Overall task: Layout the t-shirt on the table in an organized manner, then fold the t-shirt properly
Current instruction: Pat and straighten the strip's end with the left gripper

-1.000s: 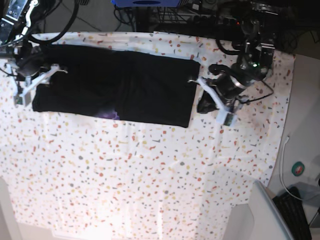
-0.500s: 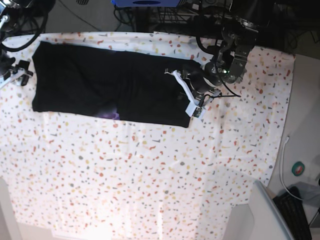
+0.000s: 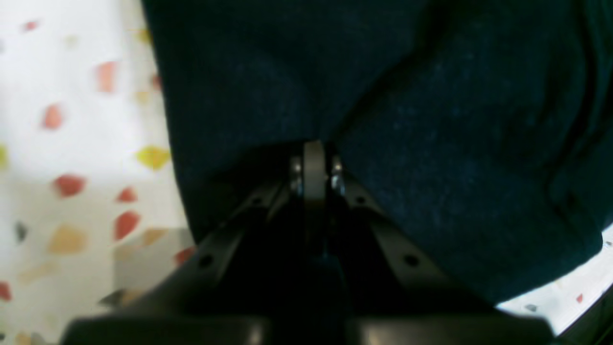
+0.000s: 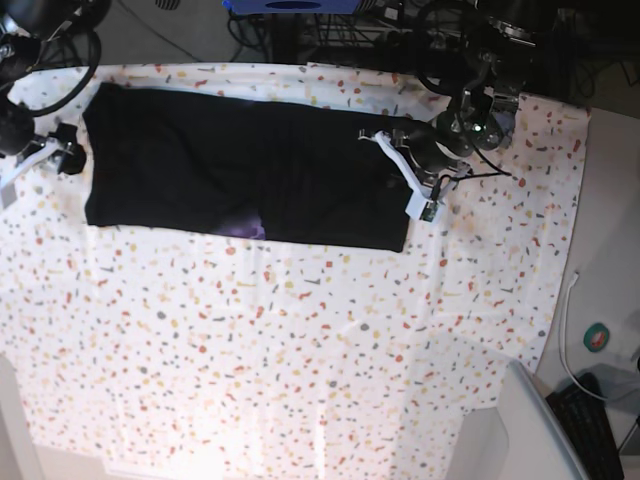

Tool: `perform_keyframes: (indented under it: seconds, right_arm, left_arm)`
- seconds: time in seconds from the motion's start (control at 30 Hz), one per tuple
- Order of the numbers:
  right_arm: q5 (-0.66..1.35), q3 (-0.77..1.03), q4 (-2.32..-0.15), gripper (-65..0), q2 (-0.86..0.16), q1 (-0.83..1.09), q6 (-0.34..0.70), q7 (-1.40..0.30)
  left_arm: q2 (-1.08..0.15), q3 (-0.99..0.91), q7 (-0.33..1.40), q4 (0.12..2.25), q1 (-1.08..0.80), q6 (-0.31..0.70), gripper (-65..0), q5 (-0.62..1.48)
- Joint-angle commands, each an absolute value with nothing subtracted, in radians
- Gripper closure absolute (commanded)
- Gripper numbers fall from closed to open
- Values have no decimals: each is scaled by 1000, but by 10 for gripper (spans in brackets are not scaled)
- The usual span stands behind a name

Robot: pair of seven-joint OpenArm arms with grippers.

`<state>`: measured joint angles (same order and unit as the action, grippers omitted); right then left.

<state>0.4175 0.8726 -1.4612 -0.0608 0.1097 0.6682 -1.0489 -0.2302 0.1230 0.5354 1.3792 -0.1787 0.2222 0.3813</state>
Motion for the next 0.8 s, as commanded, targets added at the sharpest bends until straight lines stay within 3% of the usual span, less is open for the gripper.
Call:
perform_keyframes:
  seconds: [0.0, 0.33, 0.53, 0.6, 0.77]
  right_arm:
    - [433, 874, -1471, -453, -76, 94, 680, -1040]
    - [427, 868, -1558, -453, -73, 81, 680, -1150]
    - [352, 699, -1790, -450, -74, 222, 656, -1150]
    - [265, 628, -1822, -408, -68, 266, 613, -1144]
    - [102, 483, -1825, -224, -65, 354, 596, -1063]
  left_arm:
    - [-236, 110, 538, 1405, -177, 216, 0, 380]
    - [-231, 2, 544, 1615, -245, 216, 0, 383]
    - [-237, -205, 544, 1639, -308, 223, 0, 383]
    - [-239, -269, 544, 1635, -320, 229, 0, 383]
    - [-236, -291, 544, 1652, -338, 271, 0, 383]
